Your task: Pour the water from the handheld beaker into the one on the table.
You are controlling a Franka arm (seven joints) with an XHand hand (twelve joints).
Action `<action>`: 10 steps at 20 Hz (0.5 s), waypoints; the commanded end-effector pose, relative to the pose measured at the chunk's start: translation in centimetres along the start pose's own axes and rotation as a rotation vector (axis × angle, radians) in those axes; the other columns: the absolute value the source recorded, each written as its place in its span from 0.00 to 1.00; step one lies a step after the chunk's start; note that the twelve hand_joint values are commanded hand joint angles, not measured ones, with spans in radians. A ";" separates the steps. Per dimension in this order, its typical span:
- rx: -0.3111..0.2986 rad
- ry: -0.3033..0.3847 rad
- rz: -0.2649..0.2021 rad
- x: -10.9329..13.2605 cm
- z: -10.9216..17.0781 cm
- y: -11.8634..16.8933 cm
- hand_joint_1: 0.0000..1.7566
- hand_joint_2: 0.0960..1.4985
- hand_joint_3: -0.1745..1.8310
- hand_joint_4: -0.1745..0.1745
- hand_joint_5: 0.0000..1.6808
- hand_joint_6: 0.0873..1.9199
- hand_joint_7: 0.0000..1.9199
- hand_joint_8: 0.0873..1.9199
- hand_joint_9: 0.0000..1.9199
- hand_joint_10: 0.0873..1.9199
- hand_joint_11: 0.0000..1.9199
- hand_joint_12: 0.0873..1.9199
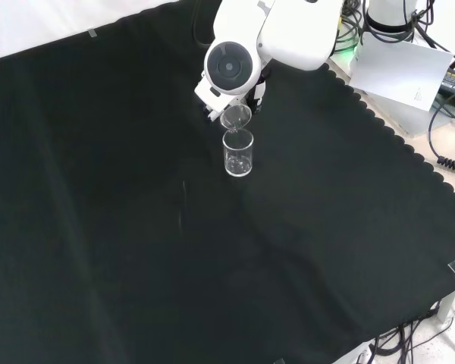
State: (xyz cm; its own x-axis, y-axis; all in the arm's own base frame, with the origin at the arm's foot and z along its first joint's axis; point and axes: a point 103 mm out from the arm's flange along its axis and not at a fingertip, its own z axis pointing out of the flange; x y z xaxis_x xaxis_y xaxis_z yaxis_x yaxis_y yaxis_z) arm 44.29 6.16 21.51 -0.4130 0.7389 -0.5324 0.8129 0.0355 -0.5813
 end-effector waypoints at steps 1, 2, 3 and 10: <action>0.012 -0.023 -0.004 0.2 -0.5 0.2 0.73 0.71 0.00 0.20 0.64 0.41 0.69 0.30 0.79 0.44 0.70 0.46; 0.013 -0.026 -0.004 0.2 -0.6 0.2 0.73 0.71 0.00 0.20 0.64 0.41 0.69 0.30 0.79 0.44 0.70 0.46; 0.017 -0.030 -0.003 0.2 -0.7 0.2 0.73 0.71 0.00 0.20 0.64 0.41 0.69 0.30 0.79 0.44 0.70 0.46; 0.054 -0.049 -0.006 0.1 -0.9 0.2 0.73 0.71 0.00 0.21 0.64 0.41 0.69 0.30 0.79 0.44 0.70 0.45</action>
State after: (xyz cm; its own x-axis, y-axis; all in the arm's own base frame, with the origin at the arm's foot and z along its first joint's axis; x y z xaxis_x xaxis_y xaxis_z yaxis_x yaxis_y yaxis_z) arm 44.79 6.82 21.86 -0.4330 0.7135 -0.5508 0.7955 0.0152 -0.6058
